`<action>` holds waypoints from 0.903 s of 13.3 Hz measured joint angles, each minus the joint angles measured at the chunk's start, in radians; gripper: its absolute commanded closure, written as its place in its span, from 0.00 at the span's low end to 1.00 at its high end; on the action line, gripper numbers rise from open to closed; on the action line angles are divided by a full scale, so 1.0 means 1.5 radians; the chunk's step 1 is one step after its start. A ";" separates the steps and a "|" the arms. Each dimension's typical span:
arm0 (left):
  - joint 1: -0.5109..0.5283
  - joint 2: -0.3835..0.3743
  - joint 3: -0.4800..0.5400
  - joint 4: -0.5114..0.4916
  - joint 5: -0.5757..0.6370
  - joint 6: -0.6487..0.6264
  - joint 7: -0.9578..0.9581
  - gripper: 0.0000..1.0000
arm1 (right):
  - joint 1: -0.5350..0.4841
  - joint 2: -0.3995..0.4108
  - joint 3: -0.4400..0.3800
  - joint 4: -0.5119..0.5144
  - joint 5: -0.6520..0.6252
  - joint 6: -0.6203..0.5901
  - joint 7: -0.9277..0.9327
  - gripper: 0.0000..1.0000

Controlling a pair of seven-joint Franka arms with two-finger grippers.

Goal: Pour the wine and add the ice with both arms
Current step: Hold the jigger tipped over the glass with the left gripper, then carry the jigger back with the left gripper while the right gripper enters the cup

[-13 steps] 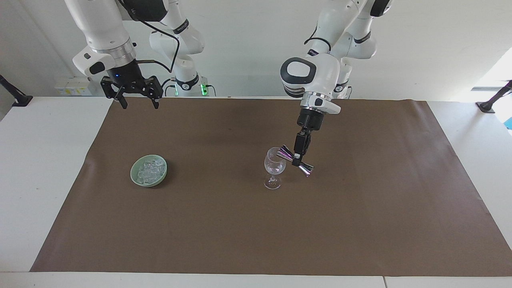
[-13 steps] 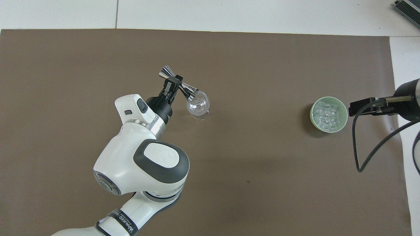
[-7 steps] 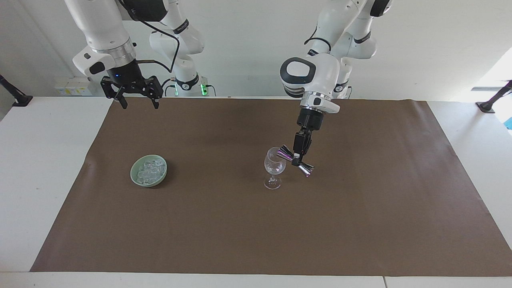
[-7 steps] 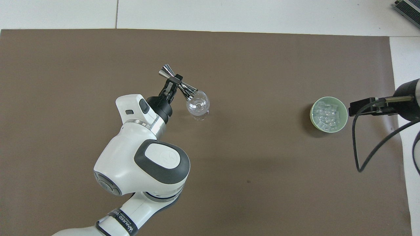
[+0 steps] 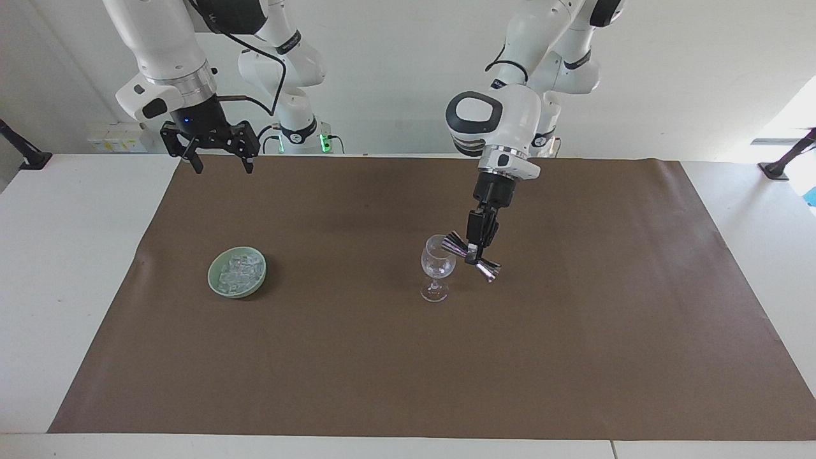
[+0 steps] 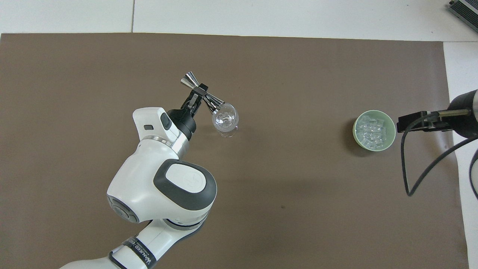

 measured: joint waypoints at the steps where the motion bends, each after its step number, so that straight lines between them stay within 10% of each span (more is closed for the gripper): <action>1: 0.000 0.001 0.000 0.000 0.001 0.000 0.001 1.00 | 0.000 0.000 0.000 0.000 0.000 0.000 0.000 0.00; 12: -0.002 0.004 -0.003 0.001 0.001 0.004 0.004 1.00 | 0.000 -0.001 0.002 -0.012 0.000 0.016 0.000 0.00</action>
